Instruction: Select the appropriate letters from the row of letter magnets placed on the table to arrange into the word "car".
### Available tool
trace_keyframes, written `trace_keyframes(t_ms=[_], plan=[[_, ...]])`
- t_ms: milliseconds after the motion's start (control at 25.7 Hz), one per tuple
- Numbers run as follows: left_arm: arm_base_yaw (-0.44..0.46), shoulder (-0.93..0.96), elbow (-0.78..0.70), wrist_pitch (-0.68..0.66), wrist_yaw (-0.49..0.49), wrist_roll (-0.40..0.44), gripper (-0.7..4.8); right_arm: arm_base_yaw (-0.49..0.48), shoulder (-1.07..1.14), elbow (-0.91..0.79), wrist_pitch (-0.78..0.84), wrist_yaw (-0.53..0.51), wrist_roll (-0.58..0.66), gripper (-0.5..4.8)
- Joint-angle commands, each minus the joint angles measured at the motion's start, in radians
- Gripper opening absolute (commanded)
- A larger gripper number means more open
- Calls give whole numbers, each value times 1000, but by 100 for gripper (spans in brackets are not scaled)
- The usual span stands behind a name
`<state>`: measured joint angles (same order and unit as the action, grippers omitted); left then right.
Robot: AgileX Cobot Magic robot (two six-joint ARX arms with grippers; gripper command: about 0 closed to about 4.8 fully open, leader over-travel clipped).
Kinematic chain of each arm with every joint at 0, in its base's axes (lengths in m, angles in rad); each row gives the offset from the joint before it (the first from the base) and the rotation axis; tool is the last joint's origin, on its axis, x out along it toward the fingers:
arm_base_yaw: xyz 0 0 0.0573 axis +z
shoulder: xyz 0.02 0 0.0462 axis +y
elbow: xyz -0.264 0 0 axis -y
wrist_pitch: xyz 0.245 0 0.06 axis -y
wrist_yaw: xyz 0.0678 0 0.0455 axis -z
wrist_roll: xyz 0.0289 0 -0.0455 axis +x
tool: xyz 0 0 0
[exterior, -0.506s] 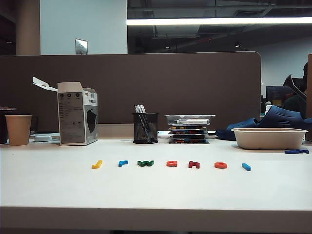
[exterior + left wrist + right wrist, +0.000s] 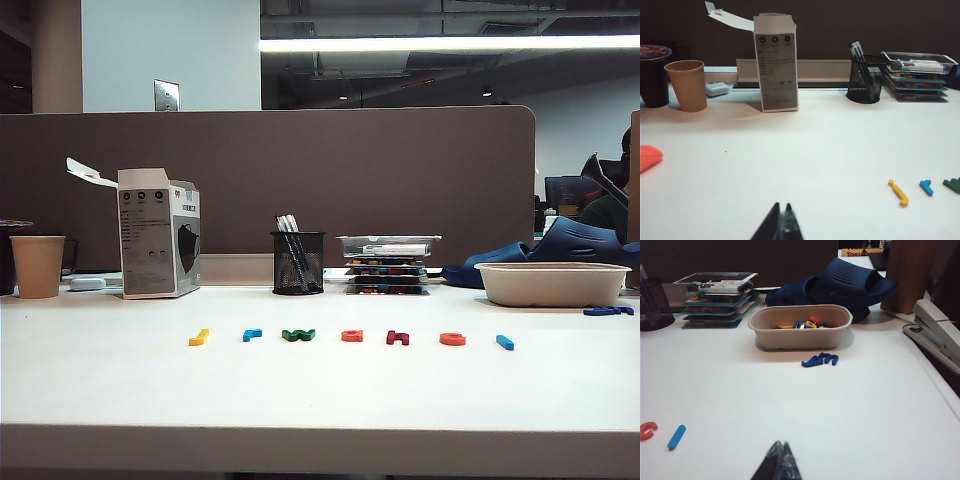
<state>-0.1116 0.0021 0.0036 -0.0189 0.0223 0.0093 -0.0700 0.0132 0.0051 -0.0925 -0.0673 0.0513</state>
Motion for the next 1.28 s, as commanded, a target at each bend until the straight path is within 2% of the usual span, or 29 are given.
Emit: trace_keyframes(t_ms=[39,234,389,467,584,701,817,973,1051,1090,1207,1285], plan=[[2,0,4,14,1,1,-5,1,-13,-4,22,5,-3,-1],[2,0,6,52,3,1,-6,1,-13,-4,22,5,-3,-1],[2,0,11,135,48,2,-6,1,-13,-4,22,5,-3,-1],[2,0,36,116,79,0,-6,1,-13,-4,22,5,-3,-1],[1,0,151,-9,149,-2,-6,1,-13,-4,22,5,-3,-1],[2,0,238,-77,192,-2,-6,1,-13,-4,22,5,-3,-1],[1,14,342,-166,282,-2,-6,1,-13,-4,21,5,-3,-1],[2,90,530,-364,419,-14,-6,1,-13,-4,21,5,-3,-1],[2,146,626,-460,451,-45,-6,1,-13,-4,21,5,-3,-1],[2,220,742,-566,454,-71,-6,1,-13,-4,21,5,-3,-1],[2,380,969,-756,484,-132,-6,1,-13,-4,20,5,-3,-1],[2,512,1139,-906,554,-174,-6,1,-13,-4,20,5,-3,-1]])
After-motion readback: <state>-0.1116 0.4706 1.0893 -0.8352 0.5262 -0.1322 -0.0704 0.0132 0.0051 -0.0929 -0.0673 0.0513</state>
